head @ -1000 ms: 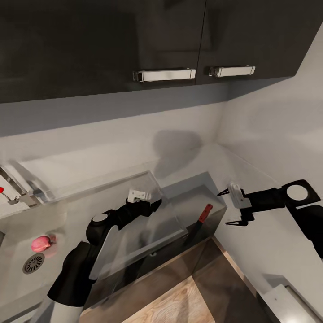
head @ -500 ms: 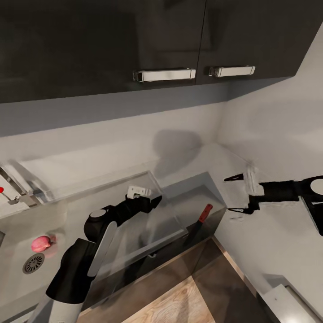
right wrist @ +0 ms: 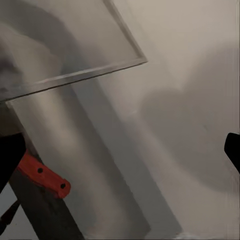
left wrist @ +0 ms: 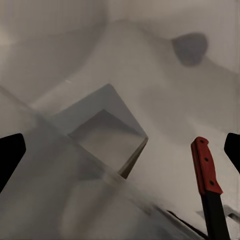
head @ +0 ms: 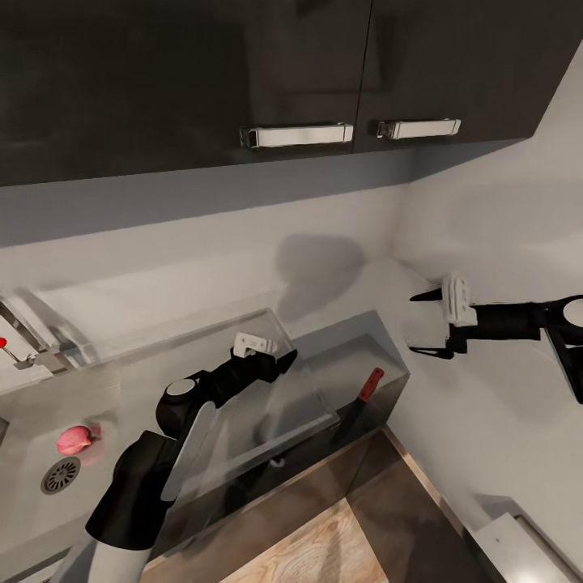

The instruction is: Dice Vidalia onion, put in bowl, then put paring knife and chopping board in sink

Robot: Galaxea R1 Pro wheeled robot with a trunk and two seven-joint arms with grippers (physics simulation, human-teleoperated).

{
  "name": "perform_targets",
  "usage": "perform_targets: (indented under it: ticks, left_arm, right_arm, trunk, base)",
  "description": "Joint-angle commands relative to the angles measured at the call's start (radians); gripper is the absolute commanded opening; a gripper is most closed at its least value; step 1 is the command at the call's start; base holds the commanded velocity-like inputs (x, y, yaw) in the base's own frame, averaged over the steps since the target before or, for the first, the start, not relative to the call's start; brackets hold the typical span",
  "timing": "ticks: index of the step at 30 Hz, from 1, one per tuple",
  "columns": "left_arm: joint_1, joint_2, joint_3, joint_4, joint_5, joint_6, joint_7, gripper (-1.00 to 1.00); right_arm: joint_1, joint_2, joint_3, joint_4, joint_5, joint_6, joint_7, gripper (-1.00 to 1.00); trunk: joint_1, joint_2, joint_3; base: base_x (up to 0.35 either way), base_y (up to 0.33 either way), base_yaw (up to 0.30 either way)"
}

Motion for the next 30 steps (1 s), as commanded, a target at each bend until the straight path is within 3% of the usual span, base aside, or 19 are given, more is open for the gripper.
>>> perform_targets:
  ticks: [1, 6, 8, 13, 24, 30]
  left_arm:
    - [-0.001, -0.001, 0.000, -0.001, 0.003, 0.006, -0.002, 1.00]
    - [-0.001, -0.002, -0.034, 0.000, 0.003, 0.006, -0.002, 1.00]
    - [-0.001, -0.002, -0.052, 0.000, 0.003, 0.005, -0.002, 1.00]
    - [-0.001, -0.002, -0.063, 0.000, 0.003, 0.005, -0.001, 1.00]
    - [-0.001, -0.002, -0.062, 0.000, 0.003, 0.004, 0.000, 1.00]
    - [-0.001, -0.002, -0.062, 0.000, 0.003, 0.004, 0.000, 1.00]
  right_arm:
    - [-0.002, -0.001, 0.001, -0.001, 0.012, 0.000, 0.015, 1.00]
    - [-0.003, -0.008, -0.024, -0.006, 0.050, 0.001, 0.063, 1.00]
    - [-0.003, -0.015, -0.084, -0.009, 0.053, 0.001, 0.067, 1.00]
    - [-0.003, -0.023, -0.178, -0.012, 0.054, 0.000, 0.070, 1.00]
    - [-0.003, -0.024, -0.201, -0.013, 0.056, 0.000, 0.073, 1.00]
    - [-0.003, -0.025, -0.244, -0.013, 0.056, 0.000, 0.075, 1.00]
  trunk:
    - [0.001, -0.002, -0.002]
    - [0.001, -0.002, -0.002]
    - [0.001, -0.002, -0.002]
    - [0.001, -0.002, -0.002]
    - [0.001, -0.002, -0.002]
    - [0.001, -0.002, -0.002]
  base:
    - [0.000, 0.000, 0.000]
    - [0.000, 0.000, 0.000]
    - [0.000, 0.000, 0.000]
    - [0.000, 0.000, 0.076]
    - [0.000, 0.000, 0.131]
    - [0.000, 0.000, 0.006]
